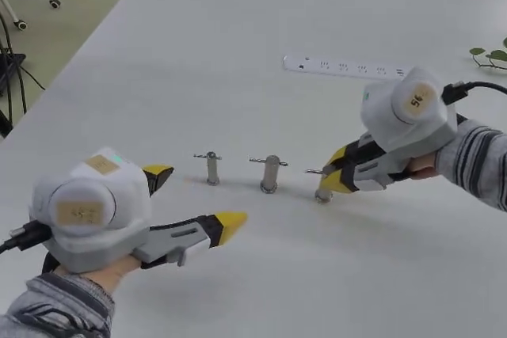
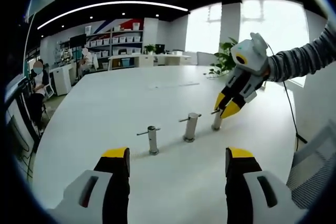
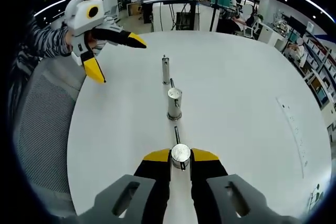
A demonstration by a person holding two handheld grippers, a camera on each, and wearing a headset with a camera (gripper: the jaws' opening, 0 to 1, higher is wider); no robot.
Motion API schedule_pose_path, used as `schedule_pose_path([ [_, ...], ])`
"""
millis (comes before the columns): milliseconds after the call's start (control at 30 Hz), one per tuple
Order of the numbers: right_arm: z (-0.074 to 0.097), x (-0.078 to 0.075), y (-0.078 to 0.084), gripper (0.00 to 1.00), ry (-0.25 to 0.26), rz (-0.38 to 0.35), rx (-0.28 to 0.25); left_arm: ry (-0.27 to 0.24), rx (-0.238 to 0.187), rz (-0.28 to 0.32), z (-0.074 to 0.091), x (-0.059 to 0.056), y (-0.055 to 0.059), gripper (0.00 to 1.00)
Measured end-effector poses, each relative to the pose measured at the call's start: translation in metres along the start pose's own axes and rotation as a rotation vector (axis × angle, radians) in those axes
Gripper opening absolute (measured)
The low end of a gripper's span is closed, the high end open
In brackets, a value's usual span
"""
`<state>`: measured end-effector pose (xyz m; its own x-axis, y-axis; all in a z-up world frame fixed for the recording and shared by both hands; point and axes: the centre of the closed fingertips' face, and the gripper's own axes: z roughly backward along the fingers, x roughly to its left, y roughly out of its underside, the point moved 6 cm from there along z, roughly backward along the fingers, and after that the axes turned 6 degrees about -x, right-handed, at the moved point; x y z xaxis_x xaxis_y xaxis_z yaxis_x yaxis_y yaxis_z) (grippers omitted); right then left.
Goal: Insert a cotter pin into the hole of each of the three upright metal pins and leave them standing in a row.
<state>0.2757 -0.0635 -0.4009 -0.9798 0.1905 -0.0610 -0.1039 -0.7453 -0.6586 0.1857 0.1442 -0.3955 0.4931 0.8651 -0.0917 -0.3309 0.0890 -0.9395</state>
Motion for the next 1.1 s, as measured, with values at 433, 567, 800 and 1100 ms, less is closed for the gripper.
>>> schedule_pose_path([
  [433, 0.0, -0.0055, 0.0051, 0.08, -0.023, -0.001, -0.013, -0.007, 0.006, -0.002, -0.001, 0.0032, 0.0048, 0.73],
  [567, 0.0, -0.0067, 0.0057, 0.09, -0.022, -0.009, -0.021, -0.009, 0.004, 0.0, -0.0008, 0.0037, 0.0048, 0.73],
  [800, 0.0001, -0.0081, 0.0064, 0.09, -0.029, 0.005, -0.019, -0.011, 0.013, 0.004, -0.0011, 0.0027, 0.008, 0.73],
  [1100, -0.0018, -0.0087, 0.0092, 0.1, -0.029, 0.022, -0.034, -0.017, 0.008, 0.016, -0.0001, 0.0047, 0.0061, 0.73],
])
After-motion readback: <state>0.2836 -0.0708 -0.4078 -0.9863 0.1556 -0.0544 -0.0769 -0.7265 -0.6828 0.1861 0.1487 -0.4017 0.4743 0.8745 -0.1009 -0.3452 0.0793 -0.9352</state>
